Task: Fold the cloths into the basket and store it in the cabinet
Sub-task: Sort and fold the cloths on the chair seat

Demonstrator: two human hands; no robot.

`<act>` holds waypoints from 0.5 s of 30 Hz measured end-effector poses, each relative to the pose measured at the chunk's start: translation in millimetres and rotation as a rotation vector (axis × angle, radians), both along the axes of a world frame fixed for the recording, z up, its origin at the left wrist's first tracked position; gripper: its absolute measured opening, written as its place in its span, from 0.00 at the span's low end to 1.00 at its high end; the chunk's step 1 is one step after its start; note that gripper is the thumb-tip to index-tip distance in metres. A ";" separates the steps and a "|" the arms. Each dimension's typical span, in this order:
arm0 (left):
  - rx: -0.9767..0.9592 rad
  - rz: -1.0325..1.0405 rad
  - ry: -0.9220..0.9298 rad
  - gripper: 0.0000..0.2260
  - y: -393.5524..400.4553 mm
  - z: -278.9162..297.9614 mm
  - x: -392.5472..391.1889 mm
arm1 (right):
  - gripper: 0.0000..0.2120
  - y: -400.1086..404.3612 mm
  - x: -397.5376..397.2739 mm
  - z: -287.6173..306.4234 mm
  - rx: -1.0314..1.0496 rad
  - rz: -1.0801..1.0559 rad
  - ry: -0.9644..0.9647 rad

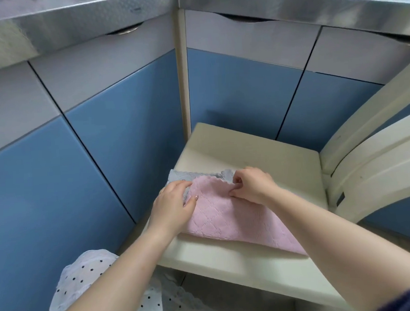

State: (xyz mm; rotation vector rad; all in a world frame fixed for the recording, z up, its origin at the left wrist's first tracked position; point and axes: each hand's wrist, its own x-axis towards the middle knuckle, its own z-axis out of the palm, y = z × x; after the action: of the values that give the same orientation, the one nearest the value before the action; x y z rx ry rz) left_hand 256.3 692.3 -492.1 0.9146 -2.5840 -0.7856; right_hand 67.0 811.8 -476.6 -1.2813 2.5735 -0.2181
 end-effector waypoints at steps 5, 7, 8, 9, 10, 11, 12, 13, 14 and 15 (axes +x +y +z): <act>0.131 0.026 0.104 0.16 0.8 7.4 -3.4 | 0.10 23.2 8.5 38.3 -0.203 0.148 -0.022; 0.215 0.033 0.129 0.15 1.3 9.2 -3.7 | 0.11 33.1 13.7 58.9 -0.286 0.208 0.014; 0.282 0.033 0.156 0.15 2.0 11.9 -4.1 | 0.12 36.8 16.9 69.1 -0.323 0.226 0.023; 0.358 0.030 0.206 0.17 3.7 15.2 -3.8 | 0.12 39.7 19.9 77.2 -0.361 0.223 0.017; 0.435 0.033 0.270 0.18 7.1 20.6 -5.4 | 0.12 43.3 21.7 86.5 -0.402 0.202 0.006; 0.521 0.045 0.332 0.20 10.1 23.5 -6.3 | 0.11 44.0 23.2 91.5 -0.446 0.170 -0.017; 0.617 0.047 0.389 0.20 13.7 29.3 -8.8 | 0.11 46.5 23.8 98.0 -0.494 0.125 -0.041; 0.732 0.041 0.441 0.22 16.7 33.3 -11.3 | 0.10 48.0 24.2 102.4 -0.548 0.073 -0.078; 0.857 0.036 0.458 0.25 20.0 37.3 -15.3 | 0.09 49.8 24.7 106.7 -0.607 0.016 -0.125; 0.969 0.035 0.451 0.26 25.1 42.0 -17.9 | 0.09 52.1 25.3 109.9 -0.674 -0.045 -0.183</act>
State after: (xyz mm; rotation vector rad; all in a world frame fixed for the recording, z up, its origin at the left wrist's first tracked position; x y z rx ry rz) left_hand 238.4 717.5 -450.1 0.8394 -1.7260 -2.0236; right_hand 92.3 863.9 -366.8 -1.3081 2.4465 -1.2317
